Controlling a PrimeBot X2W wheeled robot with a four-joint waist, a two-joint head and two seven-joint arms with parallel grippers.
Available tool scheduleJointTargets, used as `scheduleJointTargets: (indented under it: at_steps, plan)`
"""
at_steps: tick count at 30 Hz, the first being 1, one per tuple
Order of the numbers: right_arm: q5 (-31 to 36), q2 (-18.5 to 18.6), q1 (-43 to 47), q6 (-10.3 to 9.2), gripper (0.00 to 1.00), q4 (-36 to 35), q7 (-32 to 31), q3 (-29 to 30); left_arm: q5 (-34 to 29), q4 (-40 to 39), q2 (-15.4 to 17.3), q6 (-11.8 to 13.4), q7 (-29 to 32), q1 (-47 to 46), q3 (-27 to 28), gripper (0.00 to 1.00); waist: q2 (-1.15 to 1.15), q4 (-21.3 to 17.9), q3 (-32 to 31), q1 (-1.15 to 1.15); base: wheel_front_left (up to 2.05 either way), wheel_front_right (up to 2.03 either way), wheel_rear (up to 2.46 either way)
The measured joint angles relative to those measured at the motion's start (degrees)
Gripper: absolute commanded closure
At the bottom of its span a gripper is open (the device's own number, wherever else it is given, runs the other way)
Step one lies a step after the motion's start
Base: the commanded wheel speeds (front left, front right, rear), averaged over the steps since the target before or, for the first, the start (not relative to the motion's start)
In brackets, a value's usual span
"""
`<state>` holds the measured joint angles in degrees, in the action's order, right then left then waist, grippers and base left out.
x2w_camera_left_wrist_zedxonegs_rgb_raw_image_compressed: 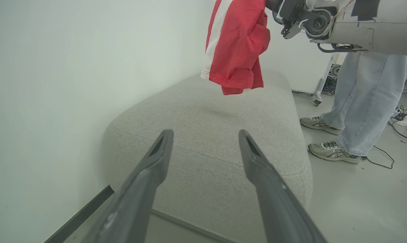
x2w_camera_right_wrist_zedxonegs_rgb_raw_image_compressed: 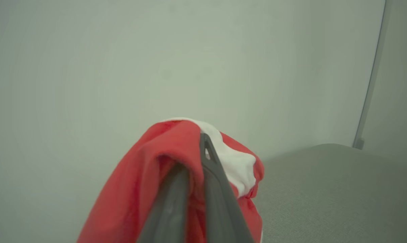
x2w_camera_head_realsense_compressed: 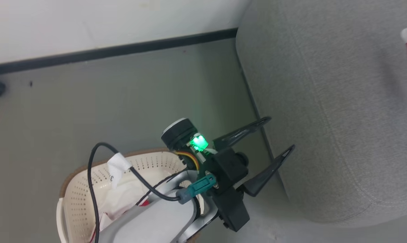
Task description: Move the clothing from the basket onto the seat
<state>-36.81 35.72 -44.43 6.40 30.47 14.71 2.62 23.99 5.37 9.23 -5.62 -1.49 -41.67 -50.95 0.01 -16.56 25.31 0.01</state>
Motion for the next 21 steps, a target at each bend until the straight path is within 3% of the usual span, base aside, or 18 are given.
scheduleJointTargets:
  at_steps: [9,21]
  plan:
    - [1.55,0.77,-8.20,0.16,1.00,6.43,0.01,0.77,-0.90,0.04,-0.60,-0.46,0.12,-2.86,-0.67,0.00,0.00,2.28,6.30,0.00,0.00,0.00,0.00]
    - [5.09,-1.90,-6.76,0.16,1.00,20.01,0.00,-1.99,-0.91,2.05,0.74,-0.54,-1.21,-4.00,-0.11,0.00,0.00,5.02,9.85,-0.01,0.00,0.00,0.00]
